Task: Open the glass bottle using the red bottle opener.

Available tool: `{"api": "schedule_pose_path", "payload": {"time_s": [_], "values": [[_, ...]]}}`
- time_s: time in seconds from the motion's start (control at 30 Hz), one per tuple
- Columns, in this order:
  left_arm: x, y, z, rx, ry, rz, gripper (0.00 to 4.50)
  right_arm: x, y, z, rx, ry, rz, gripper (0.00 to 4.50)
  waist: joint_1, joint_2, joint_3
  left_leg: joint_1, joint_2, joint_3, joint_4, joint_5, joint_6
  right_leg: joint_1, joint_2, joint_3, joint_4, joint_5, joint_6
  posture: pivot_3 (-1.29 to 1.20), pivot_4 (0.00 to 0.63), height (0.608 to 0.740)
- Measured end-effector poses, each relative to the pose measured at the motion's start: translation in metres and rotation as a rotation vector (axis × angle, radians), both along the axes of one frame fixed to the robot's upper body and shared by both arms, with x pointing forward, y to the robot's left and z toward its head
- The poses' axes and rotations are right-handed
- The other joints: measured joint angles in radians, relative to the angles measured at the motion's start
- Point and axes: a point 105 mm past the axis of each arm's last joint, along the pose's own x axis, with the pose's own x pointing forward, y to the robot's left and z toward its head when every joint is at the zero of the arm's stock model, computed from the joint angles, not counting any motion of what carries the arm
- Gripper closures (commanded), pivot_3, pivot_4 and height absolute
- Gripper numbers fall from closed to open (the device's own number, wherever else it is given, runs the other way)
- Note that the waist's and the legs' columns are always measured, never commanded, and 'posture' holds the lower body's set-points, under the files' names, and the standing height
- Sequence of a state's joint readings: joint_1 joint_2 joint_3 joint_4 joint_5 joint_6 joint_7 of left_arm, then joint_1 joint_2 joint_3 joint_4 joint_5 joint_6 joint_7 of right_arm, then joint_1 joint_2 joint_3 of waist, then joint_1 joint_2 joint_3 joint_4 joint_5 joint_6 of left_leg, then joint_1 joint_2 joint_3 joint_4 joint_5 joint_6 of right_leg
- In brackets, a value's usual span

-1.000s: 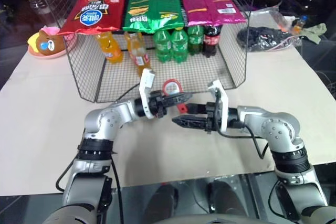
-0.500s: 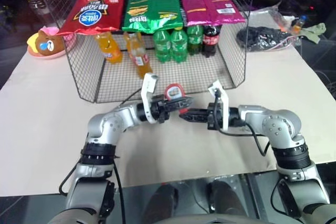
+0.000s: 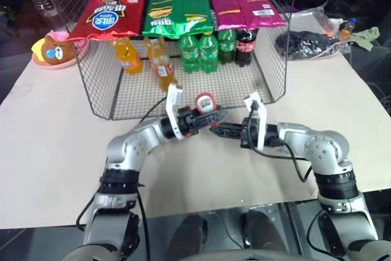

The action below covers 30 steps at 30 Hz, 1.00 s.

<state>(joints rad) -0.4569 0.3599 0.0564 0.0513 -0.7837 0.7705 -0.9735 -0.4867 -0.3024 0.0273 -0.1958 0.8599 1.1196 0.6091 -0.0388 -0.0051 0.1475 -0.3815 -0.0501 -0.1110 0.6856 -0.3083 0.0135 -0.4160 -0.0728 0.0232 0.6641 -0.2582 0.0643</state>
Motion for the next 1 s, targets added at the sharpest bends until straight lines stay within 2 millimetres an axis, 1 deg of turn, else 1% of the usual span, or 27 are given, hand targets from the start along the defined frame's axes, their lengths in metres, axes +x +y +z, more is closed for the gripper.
{"api": "schedule_pose_path", "payload": {"time_s": [0.03, 0.1, 0.13, 0.17, 0.2, 0.23, 0.27, 0.3, 0.37, 0.43, 0.5, 0.57, 0.6, 0.63, 0.7, 0.77, 0.8, 0.87, 0.9, 1.0], "values": [[-0.001, 0.003, -0.001, 0.001, 0.004, 0.013, 0.07, 0.002, -0.005, -0.001, -0.006, -0.002, -0.019, 4.5, 0.001, 0.0, 0.0, 0.0, 0.0, 0.0, 0.0, 0.0, 0.0, 0.0, 0.0, 0.0, 0.0, 0.0, 0.0, 0.0, 0.15, 0.74], [-0.008, 0.01, -0.002, 0.016, -0.007, 0.05, 0.07, 0.009, -0.025, -0.003, -0.019, -0.008, -0.098, 4.5, 0.001, 0.0, 0.0, 0.0, 0.0, 0.0, -0.001, 0.0, 0.0, 0.0, 0.0, 0.0, 0.0, 0.0, 0.0, 0.0, 0.15, 0.74], [-0.009, 0.011, -0.002, 0.017, -0.009, 0.055, 0.07, 0.01, -0.029, -0.003, -0.02, -0.009, -0.113, 4.5, 0.001, 0.0, 0.0, 0.0, 0.0, 0.0, -0.001, 0.0, 0.0, 0.0, 0.0, 0.0, 0.0, 0.0, 0.0, 0.0, 0.15, 0.74], [-0.015, 0.016, -0.002, 0.023, -0.025, 0.092, 0.07, 0.013, -0.037, -0.002, -0.018, -0.018, -0.152, 4.5, 0.0, 0.0, 0.0, 0.0, 0.001, 0.0, -0.001, 0.0, 0.0, 0.0, 0.0, 0.001, 0.0, 0.0, 0.0, 0.0, 0.15, 0.74], [-0.021, 0.017, -0.002, 0.026, -0.038, 0.11, 0.07, 0.016, -0.047, -0.003, -0.023, -0.017, -0.197, 4.5, -0.001, 0.0, 0.0, 0.001, 0.001, 0.001, -0.001, 0.0, 0.0, 0.0, 0.0, 0.002, 0.0, 0.0, 0.0, 0.0, 0.15, 0.74], [-0.024, 0.019, -0.002, 0.024, -0.047, 0.131, 0.07, 0.018, -0.052, -0.004, -0.028, -0.017, -0.221, 4.5, 0.001, 0.0, 0.0, 0.0, 0.001, 0.001, -0.001, 0.0, 0.0, 0.0, 0.0, 0.002, 0.0, 0.0, 0.0, 0.0, 0.15, 0.74], [-0.026, 0.024, -0.001, 0.012, -0.062, 0.189, 0.07, 0.02, -0.063, -0.006, -0.037, -0.02, -0.267, 4.5, 0.003, 0.0, 0.0, 0.0, 0.001, 0.001, -0.001, 0.0, 0.0, 0.0, 0.0, 0.002, -0.001, 0.0, 0.0, 0.0, 0.15, 0.74], [-0.024, 0.029, 0.001, 0.006, -0.086, 0.245, 0.07, 0.023, -0.072, -0.007, -0.048, -0.02, -0.306, 4.5, 0.005, 0.0, 0.0, 0.0, 0.001, 0.001, -0.001, 0.0, 0.0, 0.0, 0.0, 0.002, -0.001, 0.0, 0.0, 0.0, 0.15, 0.74], [-0.015, 0.043, 0.012, 0.004, -0.169, 0.402, 0.07, 0.026, -0.082, -0.008, -0.055, -0.026, -0.357, 4.5, 0.011, 0.0, 0.0, 0.001, 0.001, 0.001, -0.001, 0.0, 0.0, 0.001, 0.0, 0.002, 0.0, 0.0, 0.0, 0.0, 0.15, 0.74], [-0.002, 0.058, 0.017, 0.061, -0.263, 0.559, 0.07, 0.026, -0.084, -0.009, -0.056, -0.025, -0.367, 4.5, 0.015, 0.0, 0.0, 0.002, 0.001, 0.002, -0.001, 0.0, 0.0, 0.001, 0.001, 0.002, 0.0, 0.0, 0.0, 0.0, 0.15, 0.74], [0.019, 0.078, 0.023, 0.156, -0.377, 0.748, 0.07, 0.026, -0.085, -0.011, -0.058, -0.024, -0.375, 4.5, 0.024, 0.0, 0.0, 0.002, 0.001, 0.003, -0.001, 0.0, 0.0, 0.001, 0.001, 0.002, 0.0, 0.0, 0.0, 0.0, 0.15, 0.74], [0.031, 0.09, 0.025, 0.209, -0.435, 0.846, 0.07, 0.027, -0.085, -0.009, -0.055, -0.034, -0.381, 4.5, 0.027, 0.0, 0.0, 0.002, 0.0, 0.003, -0.001, 0.0, 0.0, 0.001, 0.001, 0.002, 0.0, 0.0, 0.0, 0.0, 0.15, 0.74], [0.035, 0.092, 0.026, 0.225, -0.457, 0.872, 0.07, 0.027, -0.085, -0.009, -0.055, -0.036, -0.383, 4.5, 0.027, 0.0, 0.0, 0.001, 0.0, 0.003, -0.001, 0.0, 0.0, 0.001, 0.0, 0.002, -0.001, 0.0, 0.0, 0.0, 0.15, 0.74], [0.045, 0.096, 0.025, 0.257, -0.485, 0.917, 0.07, 0.028, -0.085, -0.009, -0.052, -0.046, -0.389, 4.5, 0.03, 0.0, 0.0, 0.001, 0.0, 0.003, -0.001, 0.0, 0.0, 0.001, 0.0, 0.002, -0.001, 0.0, 0.0, 0.0, 0.15, 0.74], [0.06, 0.102, 0.025, 0.298, -0.513, 0.974, 0.07, 0.031, -0.082, -0.006, -0.043, -0.077, -0.399, 4.5, 0.03, 0.0, 0.0, 0.0, -0.001, 0.002, -0.001, 0.0, 0.0, 0.001, 0.0, 0.001, -0.001, 0.0, 0.0, 0.0, 0.15, 0.74], [0.069, 0.106, 0.025, 0.316, -0.53, 1.006, 0.07, 0.032, -0.079, -0.002, -0.028, -0.119, -0.403, 4.5, 0.028, 0.0, 0.0, 0.0, -0.001, 0.002, -0.001, 0.0, 0.0, 0.0, 0.0, 0.001, -0.001, 0.0, 0.0, 0.0, 0.15, 0.74], [0.076, 0.107, 0.025, 0.337, -0.549, 1.015, 0.07, 0.033, -0.078, 0.004, -0.014, -0.169, -0.418, 4.5, 0.027, 0.0, 0.0, 0.0, -0.001, 0.002, -0.001, 0.0, 0.0, 0.0, 0.0, 0.001, -0.001, 0.0, 0.0, 0.0, 0.15, 0.74], [0.082, 0.107, 0.026, 0.347, -0.562, 1.02, 0.07, 0.032, -0.073, 0.01, 0.003, -0.218, -0.417, 4.5, 0.025, 0.0, 0.0, 0.0, -0.001, 0.002, -0.001, 0.0, 0.0, -0.001, 0.0, 0.001, -0.001, 0.0, 0.0, 0.0, 0.15, 0.74], [0.089, 0.105, 0.027, 0.355, -0.577, 1.017, 0.07, 0.031, -0.07, 0.014, 0.007, -0.263, -0.421, 4.5, 0.025, 0.0, 0.0, -0.001, -0.001, 0.001, -0.001, 0.0, 0.0, -0.001, 0.0, 0.0, -0.001, 0.0, 0.0, 0.0, 0.15, 0.74], [0.097, 0.104, 0.03, 0.357, -0.594, 1.023, 0.07, 0.028, -0.066, 0.017, -0.002, -0.315, -0.418, 4.5, 0.024, 0.0, 0.0, 0.0, -0.001, 0.001, -0.001, 0.0, 0.0, 0.0, 0.0, 0.0, -0.001, 0.0, 0.0, 0.0, 0.15, 0.74]]}}
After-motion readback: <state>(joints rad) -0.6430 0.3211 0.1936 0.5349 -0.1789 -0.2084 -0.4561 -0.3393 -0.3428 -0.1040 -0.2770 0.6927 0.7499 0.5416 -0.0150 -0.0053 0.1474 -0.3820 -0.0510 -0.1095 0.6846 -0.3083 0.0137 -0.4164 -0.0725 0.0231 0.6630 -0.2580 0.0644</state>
